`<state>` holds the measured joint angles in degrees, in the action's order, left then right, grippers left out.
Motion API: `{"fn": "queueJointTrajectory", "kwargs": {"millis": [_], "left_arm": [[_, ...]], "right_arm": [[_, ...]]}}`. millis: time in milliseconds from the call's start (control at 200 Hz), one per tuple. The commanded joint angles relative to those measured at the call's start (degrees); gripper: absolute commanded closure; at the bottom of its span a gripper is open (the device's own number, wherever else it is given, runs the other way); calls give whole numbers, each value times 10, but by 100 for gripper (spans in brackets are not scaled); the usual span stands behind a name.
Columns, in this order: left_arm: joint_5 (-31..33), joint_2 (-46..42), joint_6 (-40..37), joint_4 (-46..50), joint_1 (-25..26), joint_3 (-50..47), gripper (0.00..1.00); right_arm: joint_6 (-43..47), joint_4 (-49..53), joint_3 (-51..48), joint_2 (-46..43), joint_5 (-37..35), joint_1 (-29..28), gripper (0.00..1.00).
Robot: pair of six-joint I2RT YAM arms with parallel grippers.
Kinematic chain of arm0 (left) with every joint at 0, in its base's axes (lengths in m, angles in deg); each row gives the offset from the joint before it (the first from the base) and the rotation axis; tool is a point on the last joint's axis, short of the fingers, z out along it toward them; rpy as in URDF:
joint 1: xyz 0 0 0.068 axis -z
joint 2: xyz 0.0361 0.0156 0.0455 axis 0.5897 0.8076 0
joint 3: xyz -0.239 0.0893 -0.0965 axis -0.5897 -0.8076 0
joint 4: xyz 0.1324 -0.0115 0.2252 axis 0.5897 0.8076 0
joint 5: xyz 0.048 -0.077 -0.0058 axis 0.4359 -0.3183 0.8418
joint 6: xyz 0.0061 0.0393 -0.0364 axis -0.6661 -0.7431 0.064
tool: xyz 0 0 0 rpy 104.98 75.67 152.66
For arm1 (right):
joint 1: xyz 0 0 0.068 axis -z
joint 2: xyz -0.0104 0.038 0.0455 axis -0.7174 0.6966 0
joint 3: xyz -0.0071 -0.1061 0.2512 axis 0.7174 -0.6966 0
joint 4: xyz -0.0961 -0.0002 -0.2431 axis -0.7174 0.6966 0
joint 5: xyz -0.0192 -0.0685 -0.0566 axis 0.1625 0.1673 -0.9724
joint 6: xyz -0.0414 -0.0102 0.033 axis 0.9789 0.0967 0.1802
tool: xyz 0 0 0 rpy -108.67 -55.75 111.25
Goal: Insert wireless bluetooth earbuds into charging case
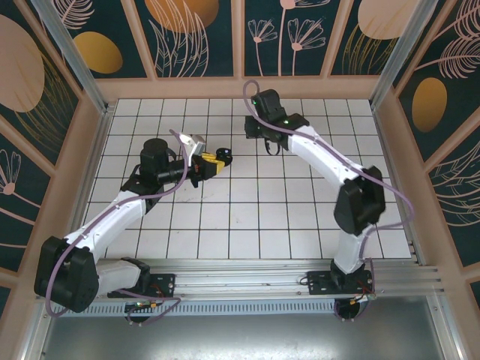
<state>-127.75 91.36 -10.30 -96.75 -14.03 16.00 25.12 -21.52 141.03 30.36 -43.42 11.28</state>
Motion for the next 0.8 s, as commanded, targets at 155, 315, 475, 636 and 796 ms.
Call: {"fn": "queueJointTrajectory", "kwargs": {"millis": [155,315,475,636,796], "left_arm": [[-36,-8,44,-82,-1,-10,98],[-54,-5,76,-133,-1,-21,98],[-66,-7,91,-154,-1,-27,98],[-71,-11,104,-168,-1,-30,98],[-79,-13,113,-170,-1,-30,98]], "right_arm": [[35,-172,-155,-172,61,-32,87],[53,-259,-229,-251,119,-47,89],[83,-298,-253,-275,164,-69,89],[109,-317,-257,-267,199,-94,89],[126,-311,-249,-247,224,-107,89]]}}
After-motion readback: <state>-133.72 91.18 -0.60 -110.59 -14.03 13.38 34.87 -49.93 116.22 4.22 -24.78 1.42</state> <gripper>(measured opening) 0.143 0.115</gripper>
